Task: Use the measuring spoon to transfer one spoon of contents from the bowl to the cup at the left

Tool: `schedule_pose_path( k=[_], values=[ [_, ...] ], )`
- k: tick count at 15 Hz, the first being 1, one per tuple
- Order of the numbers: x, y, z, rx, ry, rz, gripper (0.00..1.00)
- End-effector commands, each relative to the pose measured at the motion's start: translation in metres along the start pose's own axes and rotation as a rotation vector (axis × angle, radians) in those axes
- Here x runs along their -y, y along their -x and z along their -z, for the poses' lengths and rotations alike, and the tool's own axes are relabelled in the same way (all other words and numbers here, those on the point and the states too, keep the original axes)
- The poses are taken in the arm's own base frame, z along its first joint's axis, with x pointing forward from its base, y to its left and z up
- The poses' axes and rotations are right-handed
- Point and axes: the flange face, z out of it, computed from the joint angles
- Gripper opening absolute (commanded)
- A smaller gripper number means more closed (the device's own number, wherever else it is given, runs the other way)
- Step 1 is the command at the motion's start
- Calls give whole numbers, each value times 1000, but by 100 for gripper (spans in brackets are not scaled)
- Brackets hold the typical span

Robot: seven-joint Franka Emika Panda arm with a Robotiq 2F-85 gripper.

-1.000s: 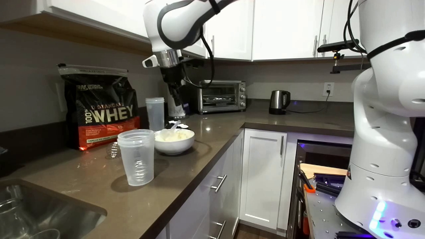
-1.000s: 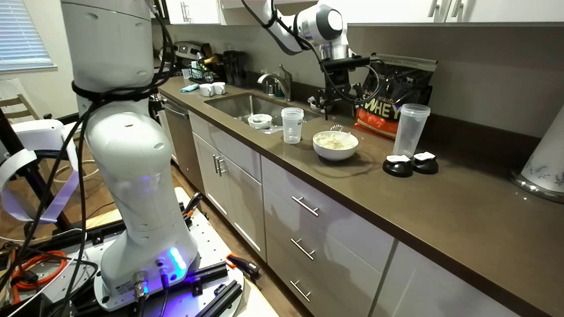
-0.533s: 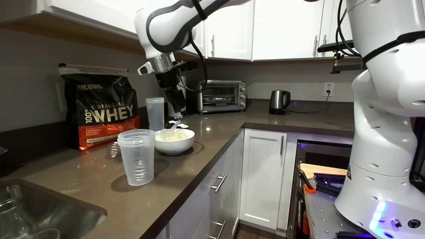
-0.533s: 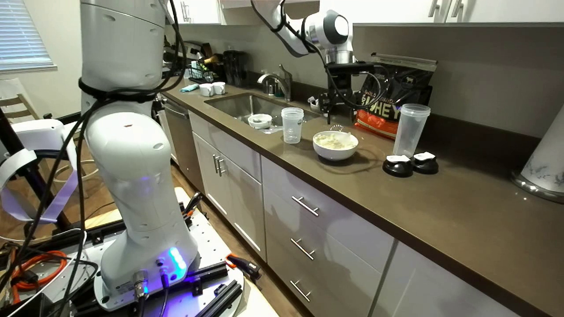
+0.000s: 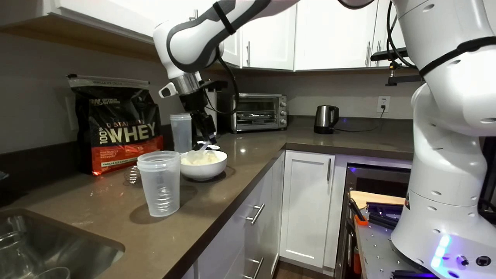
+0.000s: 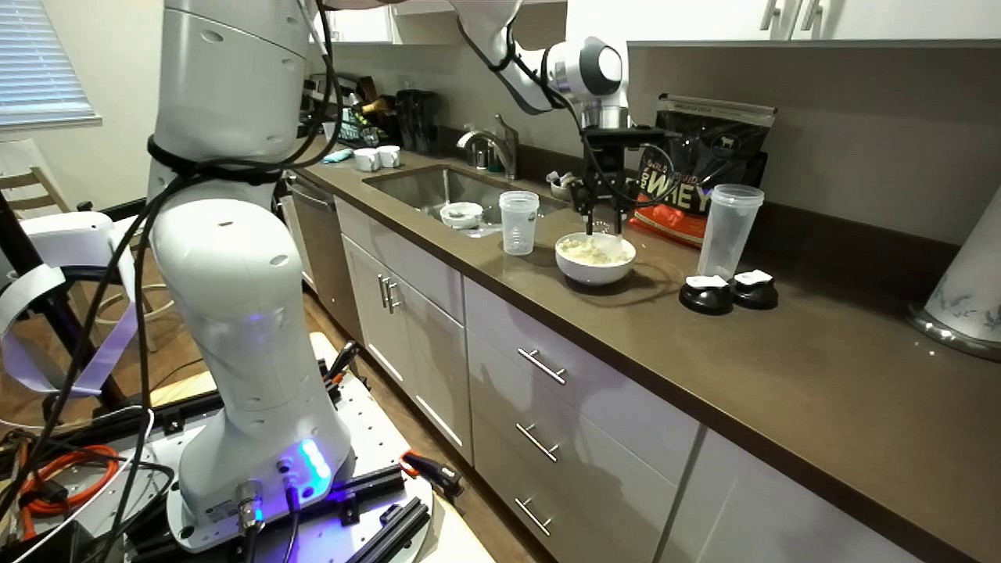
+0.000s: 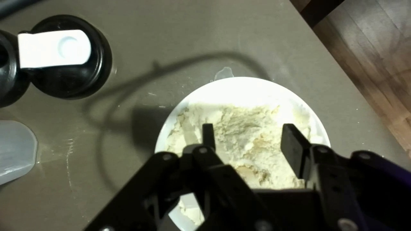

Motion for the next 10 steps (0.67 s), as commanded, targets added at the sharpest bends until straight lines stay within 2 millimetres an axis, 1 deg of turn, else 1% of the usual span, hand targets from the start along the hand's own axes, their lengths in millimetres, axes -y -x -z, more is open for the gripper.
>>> schedule_pose_path(
  k=[1,2,4,5,6,7,8,9,10],
  values=[
    [-14,-1,-2,3,-19,28,87],
    [-16,-2,-2,3,-17,28,91],
    [-20,-5,-3,2,-15,34,91],
    [-21,-8,-3,1,-16,36,87],
    [-22,-10,-4,1,-17,39,65],
    [-24,-11,-5,1,-17,43,63],
    [-25,-13,-5,2,-18,47,57],
    [-27,-14,-6,5,-18,50,49],
    [-28,-14,-7,8,-21,52,43]
  ],
)
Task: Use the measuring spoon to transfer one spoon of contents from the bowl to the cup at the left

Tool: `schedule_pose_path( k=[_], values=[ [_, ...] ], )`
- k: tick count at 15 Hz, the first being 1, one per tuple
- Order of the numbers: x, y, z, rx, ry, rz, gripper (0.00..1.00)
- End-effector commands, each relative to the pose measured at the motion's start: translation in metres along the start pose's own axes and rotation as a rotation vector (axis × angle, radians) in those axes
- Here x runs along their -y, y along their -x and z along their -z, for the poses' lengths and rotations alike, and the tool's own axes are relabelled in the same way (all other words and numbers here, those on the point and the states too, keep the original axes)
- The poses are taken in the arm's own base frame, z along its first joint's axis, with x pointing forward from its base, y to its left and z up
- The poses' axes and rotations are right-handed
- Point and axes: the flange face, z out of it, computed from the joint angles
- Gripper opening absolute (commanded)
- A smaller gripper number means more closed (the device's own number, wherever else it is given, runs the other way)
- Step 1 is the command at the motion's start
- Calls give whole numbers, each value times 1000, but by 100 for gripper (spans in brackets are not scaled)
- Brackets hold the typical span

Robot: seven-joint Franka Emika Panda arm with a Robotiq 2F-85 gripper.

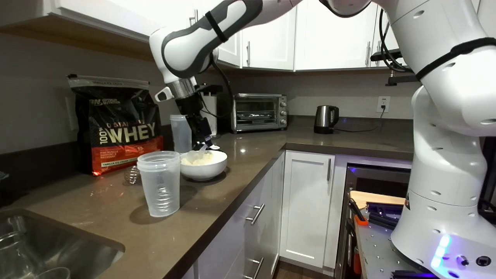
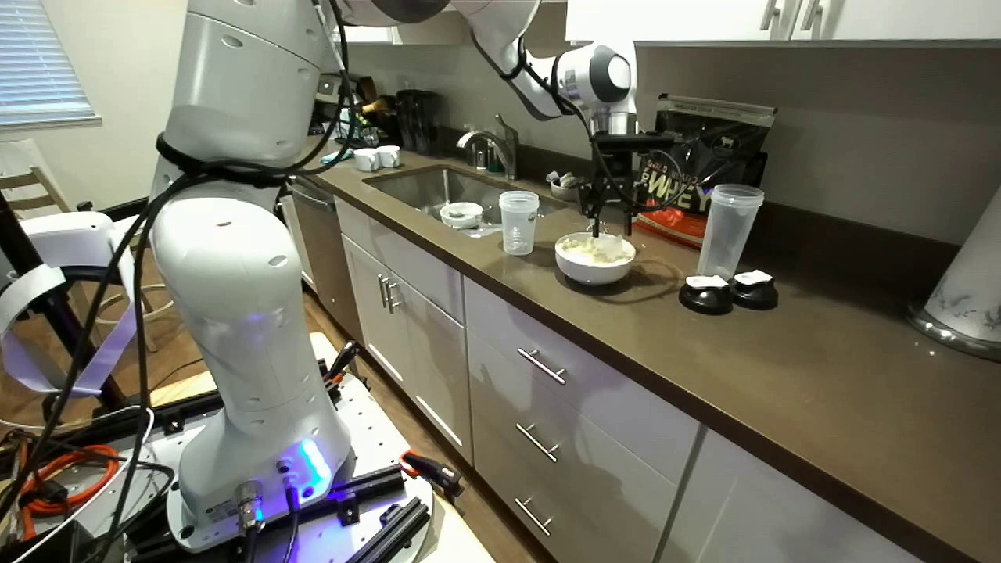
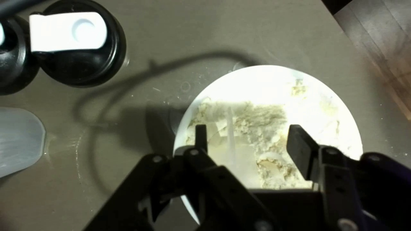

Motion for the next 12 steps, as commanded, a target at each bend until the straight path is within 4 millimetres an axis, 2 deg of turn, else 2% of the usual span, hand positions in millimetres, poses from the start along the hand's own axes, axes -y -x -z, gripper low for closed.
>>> schedule_pose_path(
  k=[1,4,5,10,11,12],
  values=[
    [-10,-2,0,15,-23,29,37],
    [-13,-3,-2,32,-31,32,28],
    [-14,-2,-2,39,-34,33,21],
    [-17,-1,-3,67,-45,34,32],
    [-17,-1,-4,70,-48,35,31],
    [-17,-1,-4,72,-51,35,21]
  ],
)
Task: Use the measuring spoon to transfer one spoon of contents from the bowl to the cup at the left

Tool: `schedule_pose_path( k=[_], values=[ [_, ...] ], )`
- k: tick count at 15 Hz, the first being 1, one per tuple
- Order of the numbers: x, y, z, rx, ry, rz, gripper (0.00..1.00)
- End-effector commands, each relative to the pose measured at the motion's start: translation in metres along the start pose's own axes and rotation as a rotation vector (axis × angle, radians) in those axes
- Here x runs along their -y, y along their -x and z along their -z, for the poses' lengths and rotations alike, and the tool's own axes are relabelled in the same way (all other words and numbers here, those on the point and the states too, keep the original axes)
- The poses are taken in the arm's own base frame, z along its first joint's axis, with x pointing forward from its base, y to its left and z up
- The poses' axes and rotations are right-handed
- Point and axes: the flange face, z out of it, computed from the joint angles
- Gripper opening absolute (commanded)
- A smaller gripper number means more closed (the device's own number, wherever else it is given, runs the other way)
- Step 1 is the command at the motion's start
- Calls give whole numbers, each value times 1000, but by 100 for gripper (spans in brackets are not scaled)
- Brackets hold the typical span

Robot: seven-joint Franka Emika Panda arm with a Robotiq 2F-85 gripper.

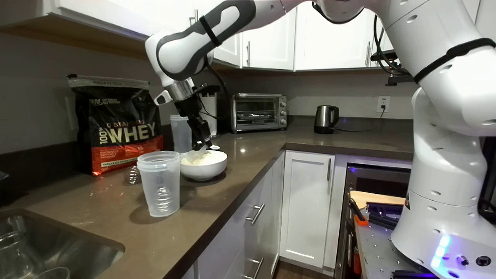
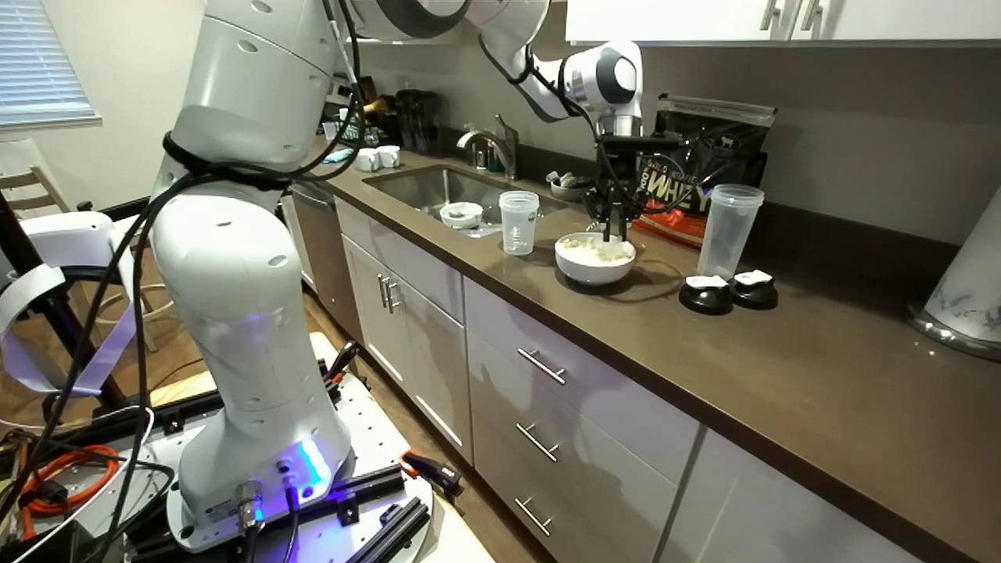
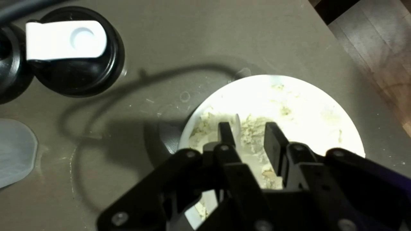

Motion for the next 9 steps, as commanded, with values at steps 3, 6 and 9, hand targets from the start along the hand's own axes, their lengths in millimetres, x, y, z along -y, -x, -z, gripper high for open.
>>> schedule_pose_path(
  k=[3,6,9],
  values=[
    [-7,1,-1,20,-23,24,0],
    [-6,-1,-4,21,-31,26,7],
    [-5,-3,-6,21,-37,27,31]
  ],
)
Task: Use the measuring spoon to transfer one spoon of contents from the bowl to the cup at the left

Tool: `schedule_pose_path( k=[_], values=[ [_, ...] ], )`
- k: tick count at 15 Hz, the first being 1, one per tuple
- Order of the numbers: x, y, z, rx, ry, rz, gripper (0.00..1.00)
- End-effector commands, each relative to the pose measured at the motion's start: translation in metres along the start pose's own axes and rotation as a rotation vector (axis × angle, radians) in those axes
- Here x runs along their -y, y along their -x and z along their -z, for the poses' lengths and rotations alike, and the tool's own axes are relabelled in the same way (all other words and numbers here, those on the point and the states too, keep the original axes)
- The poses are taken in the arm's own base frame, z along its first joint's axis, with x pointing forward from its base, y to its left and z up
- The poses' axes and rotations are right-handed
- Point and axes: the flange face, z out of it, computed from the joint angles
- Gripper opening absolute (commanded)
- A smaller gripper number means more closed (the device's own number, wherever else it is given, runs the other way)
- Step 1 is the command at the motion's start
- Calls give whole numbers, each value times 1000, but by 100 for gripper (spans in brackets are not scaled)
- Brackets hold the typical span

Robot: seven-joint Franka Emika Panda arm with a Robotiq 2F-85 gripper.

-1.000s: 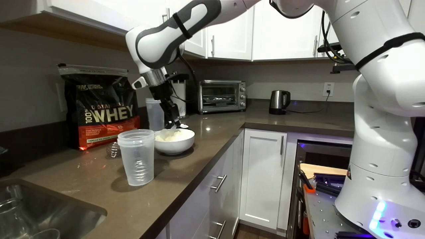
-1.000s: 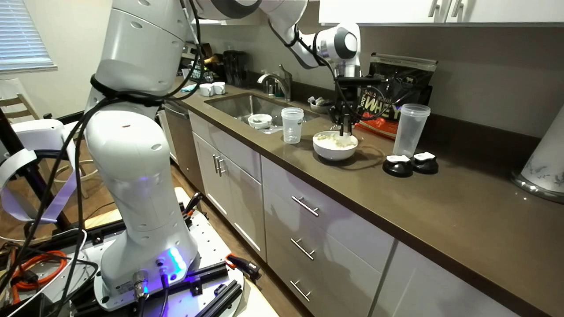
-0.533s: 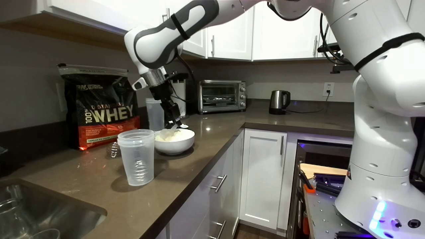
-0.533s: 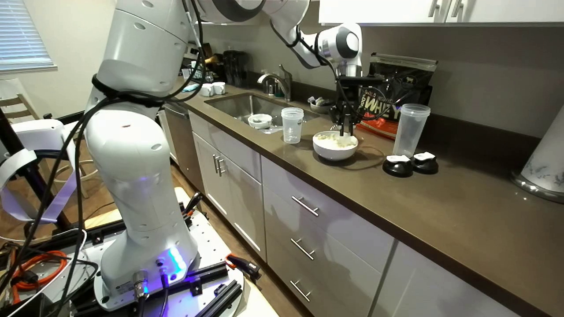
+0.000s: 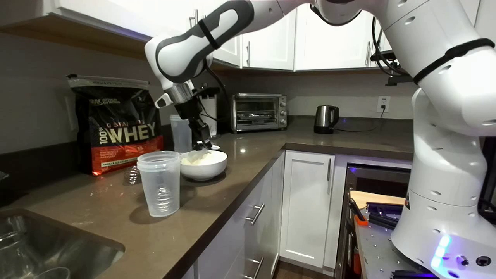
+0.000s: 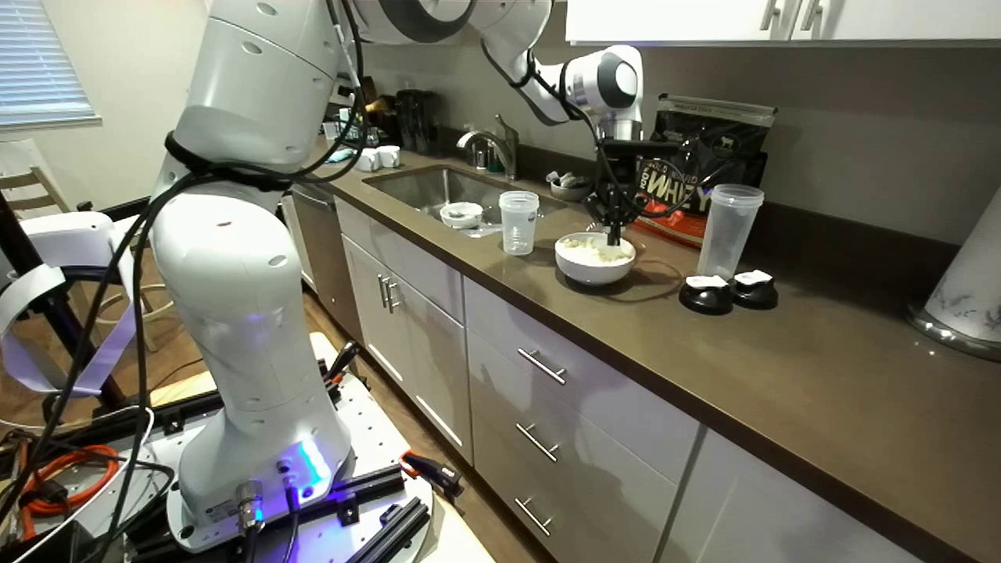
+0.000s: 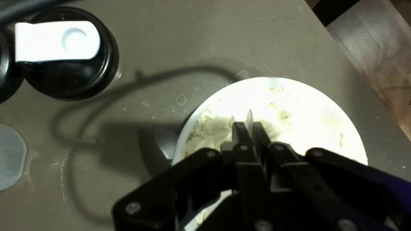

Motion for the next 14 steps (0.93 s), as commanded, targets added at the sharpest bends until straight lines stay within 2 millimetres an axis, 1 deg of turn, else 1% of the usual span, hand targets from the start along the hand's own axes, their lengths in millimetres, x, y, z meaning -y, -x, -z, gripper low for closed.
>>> schedule_pose_path(
  k=[1,2,3,4,6,7,8,9,11,14],
  values=[
    [-4,-1,1,5,-22,24,38],
    [-4,-1,1,5,-23,24,45],
    [-3,-2,0,4,-24,25,49],
    [-2,-2,0,3,-26,25,34],
    [-2,-3,-1,0,-29,26,29],
    [-2,-4,-1,-2,-30,26,16],
    [-1,-5,-1,-4,-31,27,11],
    [-1,-5,-1,-5,-32,27,3],
    [0,-6,-1,-5,-33,28,0],
    [1,-3,1,1,-34,25,1]
  ],
)
